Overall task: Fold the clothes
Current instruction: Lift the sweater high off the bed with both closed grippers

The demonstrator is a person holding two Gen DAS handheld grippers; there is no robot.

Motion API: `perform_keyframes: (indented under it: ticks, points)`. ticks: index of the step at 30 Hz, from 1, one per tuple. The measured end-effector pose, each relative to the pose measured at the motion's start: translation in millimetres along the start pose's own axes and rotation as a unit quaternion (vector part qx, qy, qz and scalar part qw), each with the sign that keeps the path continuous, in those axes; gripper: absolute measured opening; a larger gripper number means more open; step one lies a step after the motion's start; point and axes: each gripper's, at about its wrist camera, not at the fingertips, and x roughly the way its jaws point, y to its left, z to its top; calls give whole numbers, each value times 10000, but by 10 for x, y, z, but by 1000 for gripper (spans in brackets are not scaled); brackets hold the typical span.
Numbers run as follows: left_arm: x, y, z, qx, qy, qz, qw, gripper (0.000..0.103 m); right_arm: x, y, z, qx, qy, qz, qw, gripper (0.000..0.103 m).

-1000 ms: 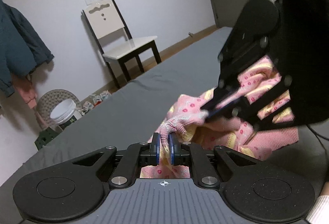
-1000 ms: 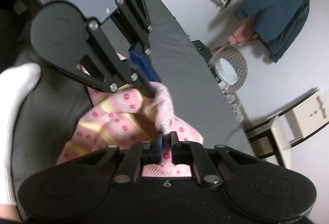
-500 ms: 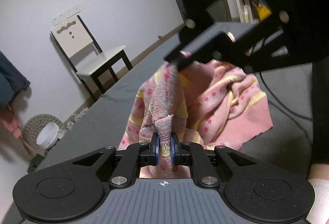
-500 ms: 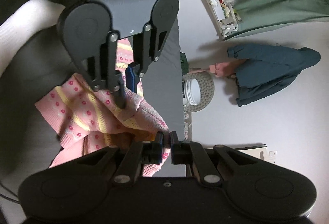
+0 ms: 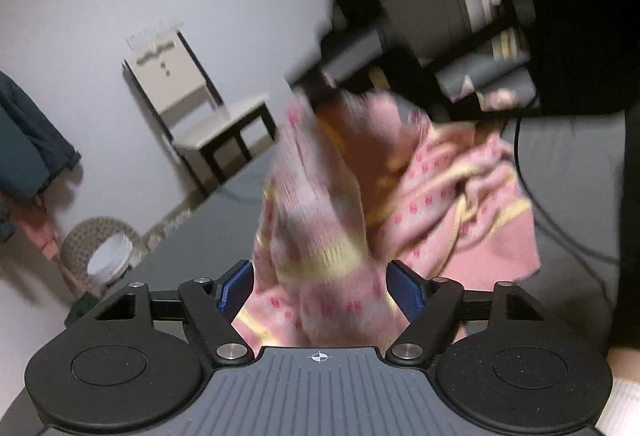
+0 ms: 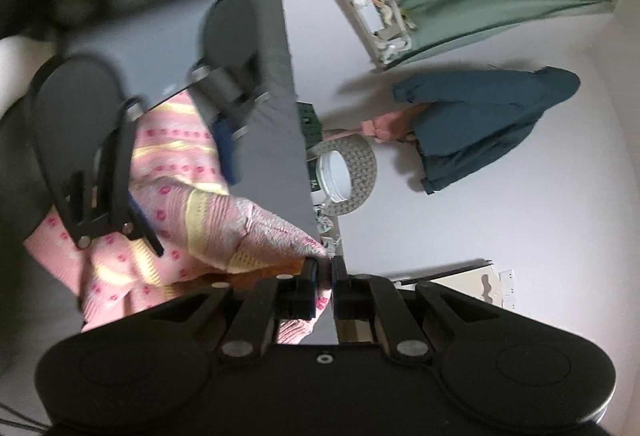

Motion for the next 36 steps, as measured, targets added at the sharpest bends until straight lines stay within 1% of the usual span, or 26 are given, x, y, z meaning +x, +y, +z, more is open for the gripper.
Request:
perform_keyframes:
  ticks: [1,4,5,8,10,12,15,16,17,18,19,20,22,26,28,31,33,34,36]
  points:
    - [32,-8,-4,-3,98,57,9999,28,-2,-6,12,-22,-7,-1,10000,7]
    - [49,93,-17,-423,228,250,9985,12,-20,10,39,-135,-11,20,9999,7]
    - [38,151,-31,-620,230,341,9972,9,-15,27,42,-183,3,31,9998,7]
    - [-60,350,-97,-1190,89,718,9903,9,-15,83,40,-246,44,145,9996,7]
    - [-139,462,-135,-1412,-74,890,9859,9,-7,144,49,-261,75,238,9993,8]
    - [-198,524,-172,-1499,-191,1005,9834,9,14,216,63,-225,122,312,9992,8]
    - [-235,553,-205,-1541,-277,1102,9815,9,113,290,100,107,262,509,9983,10]
    - [-239,554,-209,-1527,-289,1113,9816,9,154,314,118,233,313,553,9977,15]
    - [-240,555,-219,-1514,-291,1127,9816,9,190,333,141,351,357,596,9970,25]
    - [-236,553,-227,-1503,-289,1138,9816,9,208,334,168,530,378,646,9958,29]
    - [-232,556,-233,-1507,-284,1138,9816,9,217,325,198,753,386,703,9939,36]
    - [-232,565,-242,-1521,-275,1130,9815,9,219,308,224,1009,385,782,9911,38]
    - [-228,595,-260,-1592,-267,1103,9807,9,219,278,262,1513,326,975,9831,38]
    - [-220,660,-276,-1702,-276,1110,9788,9,329,294,274,1825,468,950,9775,38]
    - [-223,682,-286,-1730,-264,1123,9781,9,377,252,246,2195,463,1059,9687,35]
    - [-212,683,-292,-1745,-256,1114,9780,9,471,191,182,2688,483,1246,9539,35]
    - [-195,674,-279,-1729,-236,1109,9784,9,554,163,128,2879,558,1366,9462,35]
    - [-188,668,-274,-1719,-229,1103,9786,9,591,156,105,2971,586,1405,9426,32]
    - [-178,661,-273,-1702,-208,1077,9793,9,644,148,56,3145,632,1529,9347,18]
